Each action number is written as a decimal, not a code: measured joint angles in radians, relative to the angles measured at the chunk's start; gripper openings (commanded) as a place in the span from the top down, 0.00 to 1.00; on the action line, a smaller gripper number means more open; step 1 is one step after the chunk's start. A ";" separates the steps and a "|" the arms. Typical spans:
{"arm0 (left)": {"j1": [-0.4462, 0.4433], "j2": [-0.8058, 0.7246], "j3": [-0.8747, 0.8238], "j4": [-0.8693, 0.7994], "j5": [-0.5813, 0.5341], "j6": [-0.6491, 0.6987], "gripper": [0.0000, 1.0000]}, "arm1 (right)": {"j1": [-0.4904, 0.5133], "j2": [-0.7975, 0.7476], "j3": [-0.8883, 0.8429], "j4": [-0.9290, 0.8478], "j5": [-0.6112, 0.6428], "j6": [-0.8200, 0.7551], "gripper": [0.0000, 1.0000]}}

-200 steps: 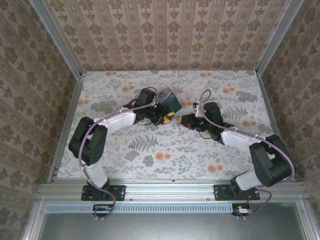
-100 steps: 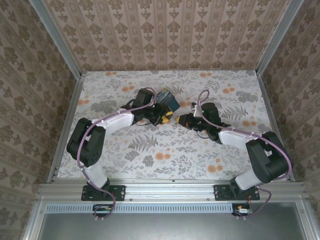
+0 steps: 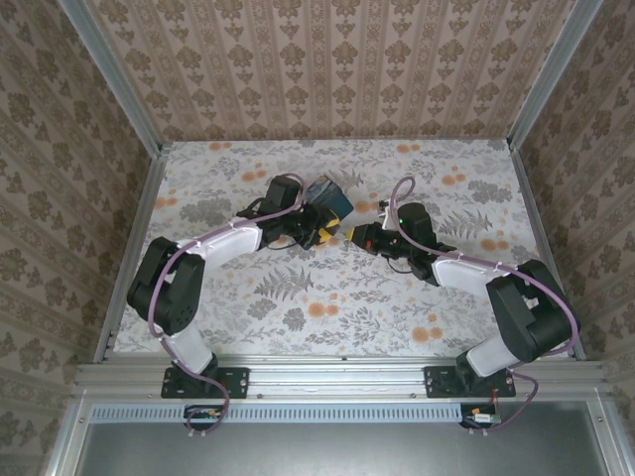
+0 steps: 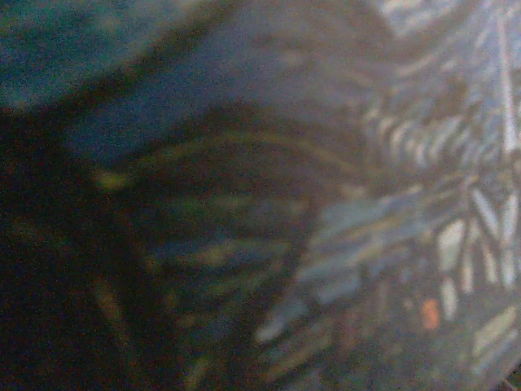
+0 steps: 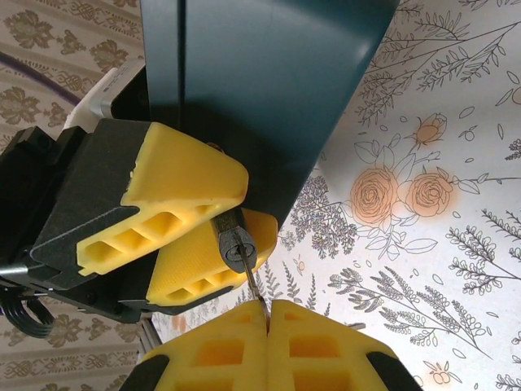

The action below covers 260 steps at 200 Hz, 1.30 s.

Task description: Unlock the padlock with the key

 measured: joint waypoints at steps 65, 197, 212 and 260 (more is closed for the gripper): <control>0.000 -0.009 -0.003 0.009 -0.036 -0.033 0.85 | 0.015 0.023 0.000 0.064 0.024 0.024 1.00; 0.011 -0.035 -0.040 0.029 -0.093 -0.085 0.86 | 0.093 0.065 -0.005 0.156 0.102 0.025 1.00; 0.011 -0.040 -0.040 0.038 -0.092 -0.090 0.86 | 0.102 0.065 -0.010 0.172 0.111 0.018 1.00; 0.019 -0.042 -0.029 0.003 -0.066 -0.015 0.87 | 0.106 0.065 -0.018 0.176 0.111 -0.043 1.00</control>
